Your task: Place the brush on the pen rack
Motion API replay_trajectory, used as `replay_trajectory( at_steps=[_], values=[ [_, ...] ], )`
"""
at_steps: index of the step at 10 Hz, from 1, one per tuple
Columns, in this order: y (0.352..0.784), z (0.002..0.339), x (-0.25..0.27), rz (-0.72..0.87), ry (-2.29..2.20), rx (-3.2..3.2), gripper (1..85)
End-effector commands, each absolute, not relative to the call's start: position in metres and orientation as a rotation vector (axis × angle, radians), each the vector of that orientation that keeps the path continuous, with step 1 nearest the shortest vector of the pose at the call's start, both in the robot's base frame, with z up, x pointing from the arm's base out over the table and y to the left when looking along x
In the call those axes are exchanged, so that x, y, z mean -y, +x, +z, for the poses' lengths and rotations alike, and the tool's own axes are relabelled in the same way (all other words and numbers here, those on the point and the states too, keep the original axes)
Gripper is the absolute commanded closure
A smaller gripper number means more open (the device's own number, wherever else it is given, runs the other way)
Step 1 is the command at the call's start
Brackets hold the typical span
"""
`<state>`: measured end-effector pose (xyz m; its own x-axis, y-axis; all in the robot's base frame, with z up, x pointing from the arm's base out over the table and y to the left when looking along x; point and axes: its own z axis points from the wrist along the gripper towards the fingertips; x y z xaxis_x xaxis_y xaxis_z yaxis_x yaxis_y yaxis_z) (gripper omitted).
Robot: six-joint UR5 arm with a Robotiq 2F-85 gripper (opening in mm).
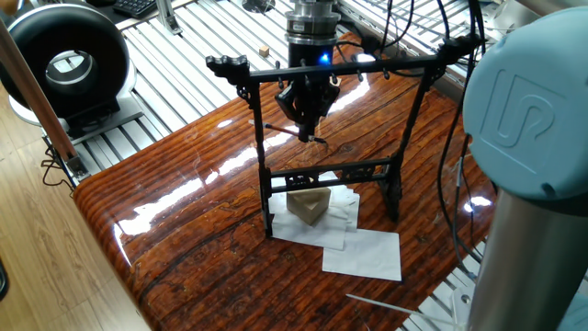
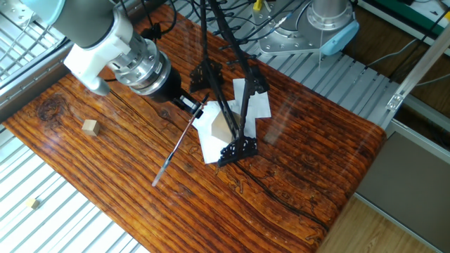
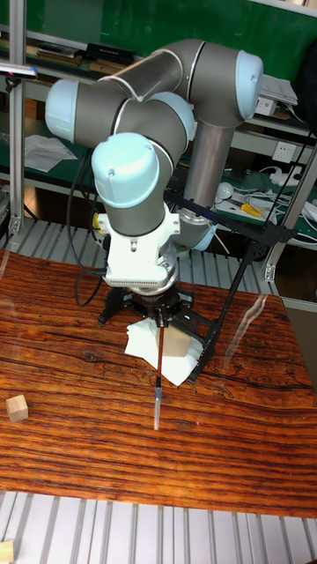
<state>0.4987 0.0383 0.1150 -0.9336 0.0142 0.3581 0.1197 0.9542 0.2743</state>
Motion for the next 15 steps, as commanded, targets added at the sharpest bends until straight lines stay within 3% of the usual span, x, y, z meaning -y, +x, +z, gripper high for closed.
replay_trajectory(
  at_steps=[1, 3, 7, 8, 10, 15],
  values=[
    [0.503, 0.11, -0.037, -0.434, -0.041, 2.758, 84.7],
    [0.498, 0.114, -0.042, -0.438, -0.134, 2.719, 84.7],
    [0.504, 0.099, 0.041, 0.058, -0.117, 2.784, 84.7],
    [0.505, 0.098, 0.044, 0.077, -0.116, 2.786, 84.7],
    [0.504, 0.098, 0.025, -0.025, -0.158, 2.779, 84.7],
    [0.52, 0.126, -0.075, -0.574, -0.401, 2.718, 84.7]
  ],
)
